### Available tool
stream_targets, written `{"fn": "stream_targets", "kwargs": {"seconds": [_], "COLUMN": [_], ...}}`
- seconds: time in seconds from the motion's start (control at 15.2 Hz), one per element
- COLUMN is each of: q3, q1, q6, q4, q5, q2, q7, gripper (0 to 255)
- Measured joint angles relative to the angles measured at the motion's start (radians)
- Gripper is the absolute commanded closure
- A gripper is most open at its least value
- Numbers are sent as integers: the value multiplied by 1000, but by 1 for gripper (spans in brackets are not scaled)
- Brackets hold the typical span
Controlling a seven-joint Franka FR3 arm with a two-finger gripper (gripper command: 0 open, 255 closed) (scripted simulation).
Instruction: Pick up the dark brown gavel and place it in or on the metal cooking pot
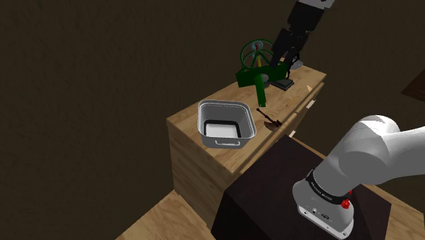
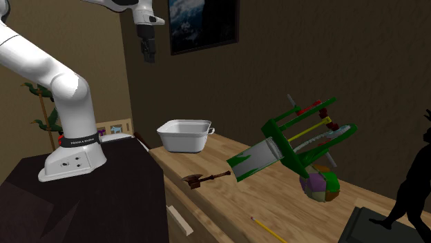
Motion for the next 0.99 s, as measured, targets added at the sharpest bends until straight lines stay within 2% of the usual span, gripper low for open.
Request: {"fn": "stream_targets", "kwargs": {"seconds": [0.2,0.4,0.99], "q3": [-13,-39,-121], "q1": [-8,-28,-89], "q6": [29,109,392], "q4": [-28,-109,-257], "q5": [-14,-43,-128], "q2": [2,4,136], "q7": [-16,-51,-141], "gripper": [0,0,0]}}
